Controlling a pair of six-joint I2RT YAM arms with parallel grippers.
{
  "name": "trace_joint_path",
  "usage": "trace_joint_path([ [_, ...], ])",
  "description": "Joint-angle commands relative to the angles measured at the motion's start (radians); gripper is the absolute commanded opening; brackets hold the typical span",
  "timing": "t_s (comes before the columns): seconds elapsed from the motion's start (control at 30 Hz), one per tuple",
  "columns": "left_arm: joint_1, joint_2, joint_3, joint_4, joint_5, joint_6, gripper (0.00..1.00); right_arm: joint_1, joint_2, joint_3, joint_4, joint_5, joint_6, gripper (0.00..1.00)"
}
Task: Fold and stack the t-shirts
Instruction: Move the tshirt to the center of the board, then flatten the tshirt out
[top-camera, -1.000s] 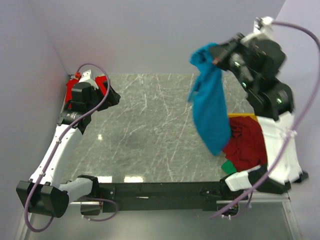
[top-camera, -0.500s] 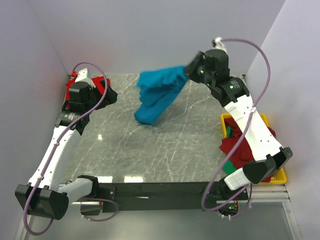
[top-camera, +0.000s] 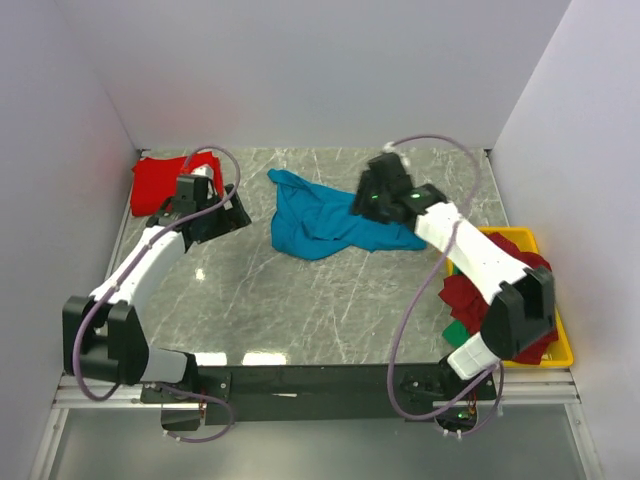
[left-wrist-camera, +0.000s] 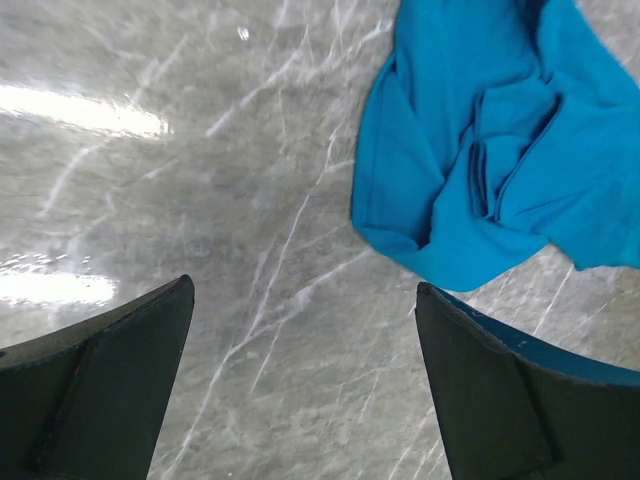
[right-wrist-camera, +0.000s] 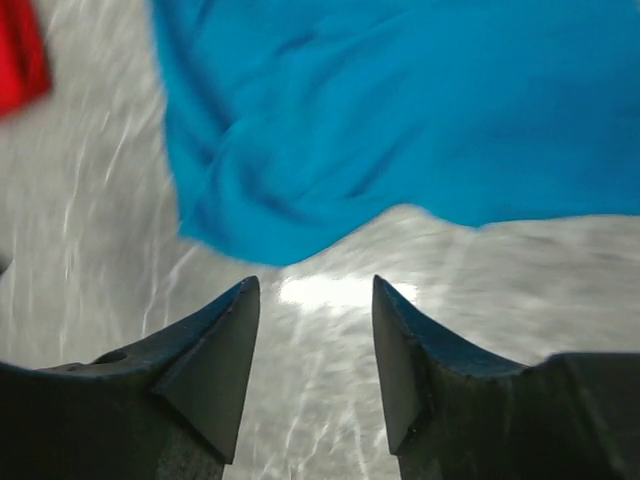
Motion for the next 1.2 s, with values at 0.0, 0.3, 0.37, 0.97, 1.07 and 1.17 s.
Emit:
trace_joint_path([
  [0.0,0.003,0.055,0.035,0.046,0.058,-0.016,0.98,0.101,0.122,0.06,0.099,-0.119,-0.065,0.54],
  [0.3,0.003,0.216,0.124,0.032,0.166,-0.01,0.91,0.156,0.49,0.362,0.016,-0.145,-0.114,0.47],
  [0.37,0.003,0.233,0.141,0.024,0.172,0.0,0.9,0.155,0.553,0.396,-0.01,-0.125,-0.12,0.47],
  [0.97,0.003,0.308,0.197,0.053,0.213,0.003,0.9,0.155,0.736,0.513,-0.123,-0.004,-0.163,0.4],
  [1.07,0.003,0.346,0.224,0.057,0.233,0.006,0.89,0.145,0.743,0.538,-0.13,0.011,-0.166,0.19],
  [1.17,0.002,0.383,0.247,0.067,0.241,0.007,0.88,0.133,0.719,0.535,-0.153,0.036,-0.165,0.0],
])
